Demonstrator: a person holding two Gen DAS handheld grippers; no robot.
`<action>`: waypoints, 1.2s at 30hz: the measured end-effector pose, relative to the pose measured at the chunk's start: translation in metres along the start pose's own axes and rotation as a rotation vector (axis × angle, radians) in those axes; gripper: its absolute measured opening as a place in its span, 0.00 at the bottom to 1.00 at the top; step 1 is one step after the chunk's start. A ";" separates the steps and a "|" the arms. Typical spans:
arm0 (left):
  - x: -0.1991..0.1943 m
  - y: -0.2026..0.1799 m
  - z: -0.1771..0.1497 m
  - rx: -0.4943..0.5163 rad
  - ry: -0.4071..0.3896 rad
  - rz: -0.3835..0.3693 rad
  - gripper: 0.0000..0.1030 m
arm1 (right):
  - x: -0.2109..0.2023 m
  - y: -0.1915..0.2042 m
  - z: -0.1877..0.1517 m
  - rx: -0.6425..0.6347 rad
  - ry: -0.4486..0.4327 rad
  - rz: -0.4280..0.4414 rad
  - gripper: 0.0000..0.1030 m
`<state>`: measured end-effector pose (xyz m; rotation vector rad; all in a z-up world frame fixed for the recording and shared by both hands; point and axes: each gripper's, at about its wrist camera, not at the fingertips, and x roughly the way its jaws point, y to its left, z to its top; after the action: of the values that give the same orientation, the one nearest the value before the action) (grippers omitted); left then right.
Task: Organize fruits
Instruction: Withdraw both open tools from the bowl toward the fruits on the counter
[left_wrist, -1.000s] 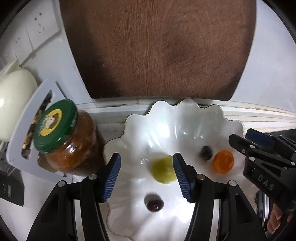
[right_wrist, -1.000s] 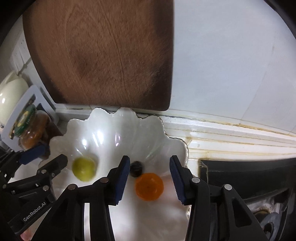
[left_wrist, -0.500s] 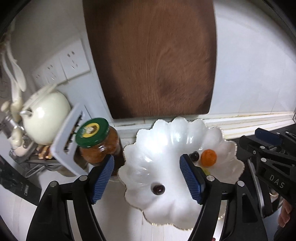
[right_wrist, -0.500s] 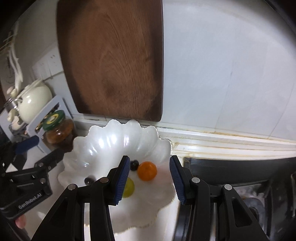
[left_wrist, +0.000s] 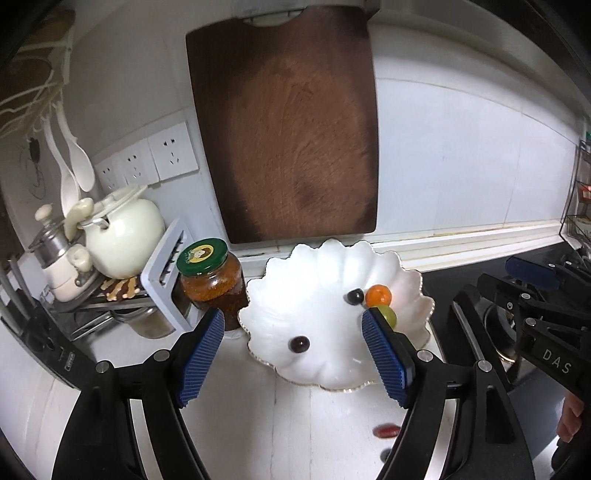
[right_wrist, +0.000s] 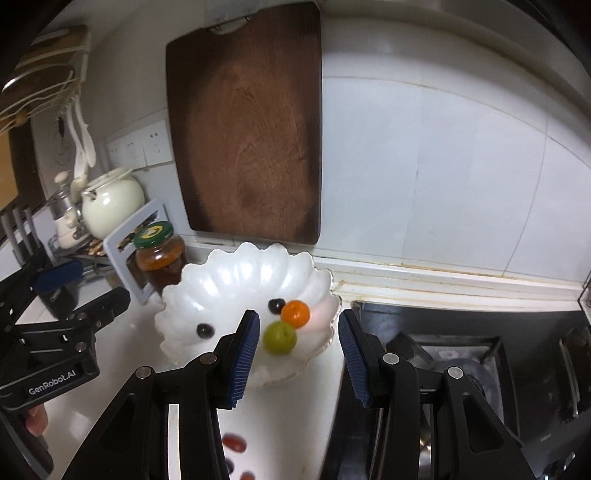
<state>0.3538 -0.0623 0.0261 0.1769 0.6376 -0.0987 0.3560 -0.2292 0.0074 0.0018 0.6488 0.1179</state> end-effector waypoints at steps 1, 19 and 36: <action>-0.005 -0.001 -0.003 0.001 -0.005 0.002 0.76 | -0.002 0.001 -0.002 -0.001 -0.002 -0.001 0.45; -0.068 -0.019 -0.060 -0.011 0.014 -0.058 0.77 | -0.070 -0.002 -0.063 -0.009 -0.022 0.013 0.45; -0.092 -0.033 -0.109 0.045 0.041 -0.109 0.77 | -0.095 0.000 -0.121 -0.014 0.045 0.001 0.45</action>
<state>0.2118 -0.0700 -0.0096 0.1876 0.6864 -0.2147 0.2082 -0.2444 -0.0316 -0.0137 0.6926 0.1233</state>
